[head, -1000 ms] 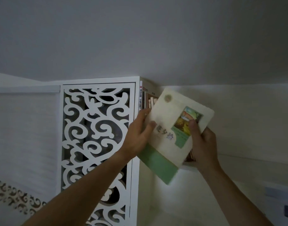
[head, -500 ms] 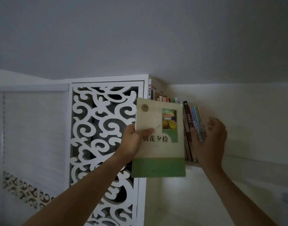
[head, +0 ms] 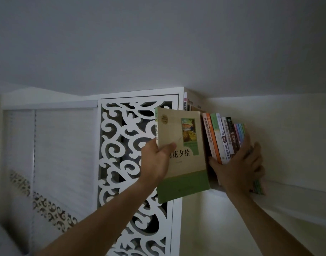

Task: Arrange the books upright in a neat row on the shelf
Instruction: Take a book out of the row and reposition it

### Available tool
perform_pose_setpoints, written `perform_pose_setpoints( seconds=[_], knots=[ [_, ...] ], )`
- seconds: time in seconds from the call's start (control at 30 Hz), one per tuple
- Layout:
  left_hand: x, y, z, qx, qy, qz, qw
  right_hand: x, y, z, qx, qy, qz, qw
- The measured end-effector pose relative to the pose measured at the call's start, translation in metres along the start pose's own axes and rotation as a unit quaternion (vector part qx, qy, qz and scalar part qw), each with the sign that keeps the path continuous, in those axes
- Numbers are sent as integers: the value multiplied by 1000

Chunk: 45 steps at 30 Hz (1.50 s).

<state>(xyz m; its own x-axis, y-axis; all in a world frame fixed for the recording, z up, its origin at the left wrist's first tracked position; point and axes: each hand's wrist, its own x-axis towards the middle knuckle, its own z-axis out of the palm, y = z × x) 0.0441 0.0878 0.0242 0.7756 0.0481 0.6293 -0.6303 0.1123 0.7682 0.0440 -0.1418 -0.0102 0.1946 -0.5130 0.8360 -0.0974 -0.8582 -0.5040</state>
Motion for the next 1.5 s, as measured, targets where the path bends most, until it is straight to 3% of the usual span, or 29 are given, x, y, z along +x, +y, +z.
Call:
perform_pose_setpoints(
  seconds=[0.33, 0.57, 0.87, 0.97, 1.23, 1.5],
  knots=[
    [-15, 9, 57, 86, 57, 51, 993, 9, 10, -10, 13, 74, 18, 997],
    [-41, 15, 99, 100, 9, 141, 985, 14, 20, -10, -5, 87, 46, 995],
    [-49, 25, 125, 74, -14, 118, 990, 12, 15, -8, -14, 111, 66, 992],
    [-41, 26, 132, 117, -24, 132, 984, 11, 10, -13, 8, 111, 73, 991],
    [-50, 23, 137, 191, 25, 137, 972, 13, 15, -10, -10, 102, 67, 993],
    [-61, 19, 117, 104, 75, 149, 980, 14, 20, -6, 5, 114, 42, 993]
  ],
)
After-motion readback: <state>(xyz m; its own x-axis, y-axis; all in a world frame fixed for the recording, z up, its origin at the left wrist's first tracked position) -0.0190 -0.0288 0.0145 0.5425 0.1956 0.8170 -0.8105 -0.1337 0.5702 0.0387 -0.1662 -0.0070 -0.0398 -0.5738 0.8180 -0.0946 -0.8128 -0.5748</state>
